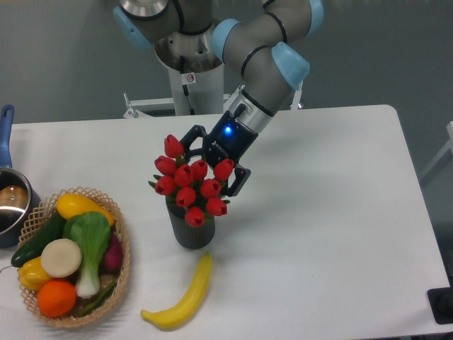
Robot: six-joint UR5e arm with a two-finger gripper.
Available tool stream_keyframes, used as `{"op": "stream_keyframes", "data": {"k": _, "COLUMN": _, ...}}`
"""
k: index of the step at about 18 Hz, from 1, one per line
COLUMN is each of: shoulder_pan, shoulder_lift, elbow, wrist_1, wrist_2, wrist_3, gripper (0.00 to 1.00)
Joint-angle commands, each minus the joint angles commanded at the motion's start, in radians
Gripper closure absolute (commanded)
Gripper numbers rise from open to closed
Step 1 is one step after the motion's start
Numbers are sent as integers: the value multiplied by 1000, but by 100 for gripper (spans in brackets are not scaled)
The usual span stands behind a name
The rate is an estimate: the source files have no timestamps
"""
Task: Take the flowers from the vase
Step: 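Close the gripper around the red tulip stems below the blooms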
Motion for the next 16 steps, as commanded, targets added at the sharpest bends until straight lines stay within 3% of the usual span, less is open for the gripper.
{"op": "stream_keyframes", "data": {"k": 6, "shoulder_pan": -2, "shoulder_lift": -9, "elbow": 9, "wrist_1": 0, "wrist_2": -26, "wrist_3": 5, "gripper": 3}}
{"op": "stream_keyframes", "data": {"k": 8, "shoulder_pan": -2, "shoulder_lift": -15, "elbow": 9, "wrist_1": 0, "wrist_2": -28, "wrist_3": 6, "gripper": 24}}
{"op": "stream_keyframes", "data": {"k": 9, "shoulder_pan": -2, "shoulder_lift": -17, "elbow": 9, "wrist_1": 0, "wrist_2": -28, "wrist_3": 8, "gripper": 30}}
{"op": "stream_keyframes", "data": {"k": 11, "shoulder_pan": 0, "shoulder_lift": -21, "elbow": 15, "wrist_1": 0, "wrist_2": -31, "wrist_3": 9, "gripper": 31}}
{"op": "stream_keyframes", "data": {"k": 13, "shoulder_pan": 0, "shoulder_lift": -23, "elbow": 15, "wrist_1": 2, "wrist_2": -37, "wrist_3": 11, "gripper": 46}}
{"op": "stream_keyframes", "data": {"k": 16, "shoulder_pan": 2, "shoulder_lift": -23, "elbow": 23, "wrist_1": 0, "wrist_2": -46, "wrist_3": 8, "gripper": 52}}
